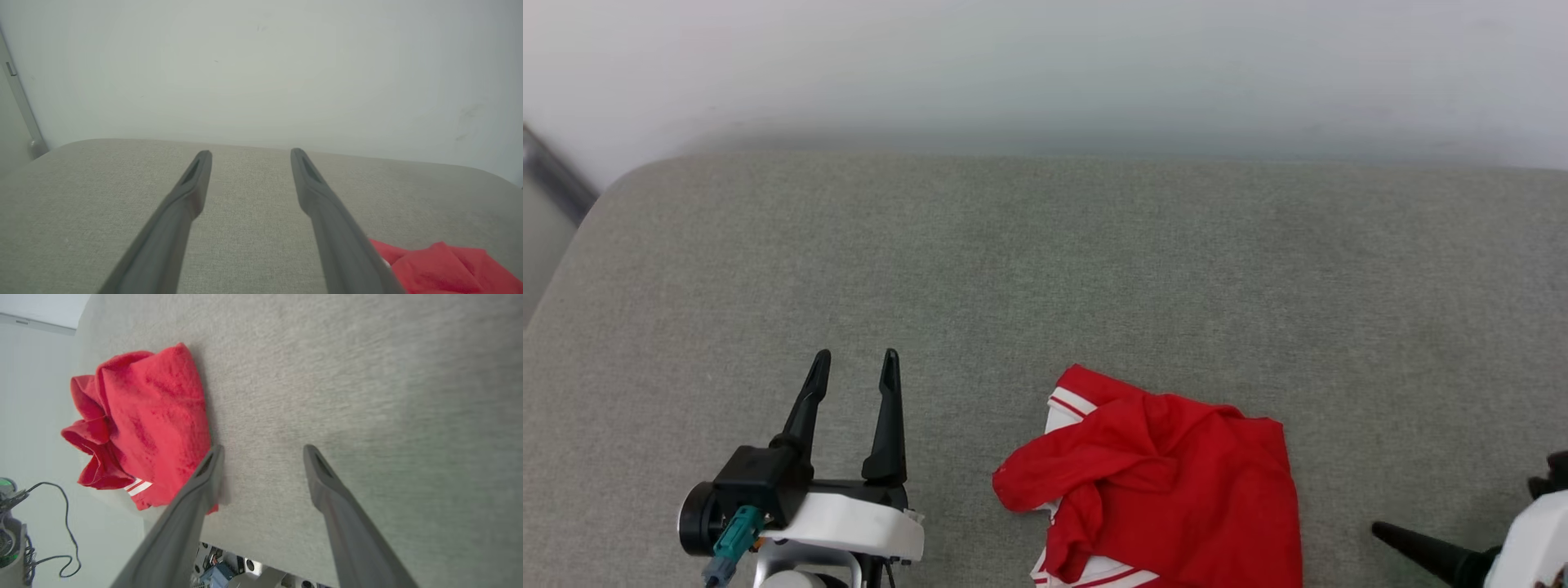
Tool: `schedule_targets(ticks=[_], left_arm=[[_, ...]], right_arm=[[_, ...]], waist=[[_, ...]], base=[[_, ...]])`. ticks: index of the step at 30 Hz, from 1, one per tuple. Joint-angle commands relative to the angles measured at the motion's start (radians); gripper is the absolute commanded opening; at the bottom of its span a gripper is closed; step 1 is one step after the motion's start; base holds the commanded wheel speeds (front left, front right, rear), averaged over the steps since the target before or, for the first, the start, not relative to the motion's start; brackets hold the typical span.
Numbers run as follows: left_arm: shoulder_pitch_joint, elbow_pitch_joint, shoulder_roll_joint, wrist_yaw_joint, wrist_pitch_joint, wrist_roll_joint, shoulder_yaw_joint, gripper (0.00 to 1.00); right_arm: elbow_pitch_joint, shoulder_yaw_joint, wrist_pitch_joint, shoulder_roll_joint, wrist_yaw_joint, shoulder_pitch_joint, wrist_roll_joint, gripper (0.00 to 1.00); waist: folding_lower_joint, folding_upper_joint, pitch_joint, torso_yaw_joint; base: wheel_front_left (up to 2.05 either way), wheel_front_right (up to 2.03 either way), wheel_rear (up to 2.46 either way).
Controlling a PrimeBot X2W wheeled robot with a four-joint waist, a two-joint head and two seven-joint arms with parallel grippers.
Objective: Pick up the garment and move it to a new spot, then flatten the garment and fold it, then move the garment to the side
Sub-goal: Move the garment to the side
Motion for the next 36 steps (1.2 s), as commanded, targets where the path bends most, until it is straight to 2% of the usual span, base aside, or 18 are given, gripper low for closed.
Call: schedule_targets(ticks=[1,3,7,15,16,17,18,19,22,28,36], left_arm=[[-0.017,-0.001,-0.006,-0.008,-0.005,0.010,0.003,1.00],[-0.034,0.002,-0.017,-0.017,-0.005,0.019,0.005,1.00],[-0.062,0.011,-0.035,-0.038,-0.005,0.037,0.009,1.00],[-0.092,0.030,-0.062,-0.069,-0.005,0.063,0.019,1.00],[-0.096,0.034,-0.066,-0.074,-0.005,0.067,0.019,1.00],[-0.098,0.037,-0.069,-0.077,-0.005,0.069,0.020,1.00],[-0.098,0.040,-0.070,-0.080,-0.005,0.070,0.023,1.00],[-0.098,0.043,-0.072,-0.082,-0.005,0.074,0.025,1.00],[-0.090,0.050,-0.076,-0.085,-0.005,0.078,0.033,1.00],[-0.076,0.058,-0.080,-0.095,-0.005,0.086,0.043,1.00],[-0.064,0.048,-0.078,-0.113,-0.005,0.092,0.052,1.00]], right_arm=[[-0.005,0.003,0.034,0.021,0.000,-0.022,0.003,1.00],[-0.006,0.012,0.082,0.074,0.000,-0.043,0.031,1.00],[0.038,0.029,0.123,0.127,0.000,-0.087,0.068,1.00],[0.230,0.069,0.116,0.156,-0.001,-0.179,0.150,1.00],[0.254,0.080,0.118,0.158,-0.001,-0.183,0.148,0.77],[0.275,0.090,0.118,0.160,-0.001,-0.183,0.151,0.40],[0.289,0.099,0.120,0.163,-0.001,-0.183,0.159,0.16],[0.295,0.109,0.119,0.165,-0.001,-0.188,0.159,0.00],[0.271,0.127,0.104,0.157,-0.001,-0.208,0.170,0.00],[0.136,0.222,0.044,0.052,0.000,-0.254,0.081,0.00],[-0.010,0.359,0.061,-0.108,0.000,-0.322,-0.092,0.00]], waist=[[0.0000,0.0000,0.026,0.022],[0.0000,0.0000,0.048,0.035],[0.0000,0.0000,0.091,0.057],[0.0000,0.0000,0.135,0.079],[0.0000,0.0000,0.136,0.081],[0.0000,0.0000,0.136,0.083],[0.0000,0.0000,0.135,0.084],[0.0000,0.0000,0.133,0.084],[0.0000,0.0000,0.122,0.076],[0.0000,0.0000,0.081,0.036],[0.0000,0.0000,0.055,-0.094]], base=[[0.00,0.00,0.00],[0.00,0.00,0.00],[0.00,0.00,0.00],[0.00,0.00,0.00],[0.00,0.00,0.00],[0.00,0.00,0.00],[0.00,0.00,0.00],[0.00,0.00,0.00],[0.00,0.00,0.00],[0.00,0.00,0.00],[0.00,0.00,0.00]])
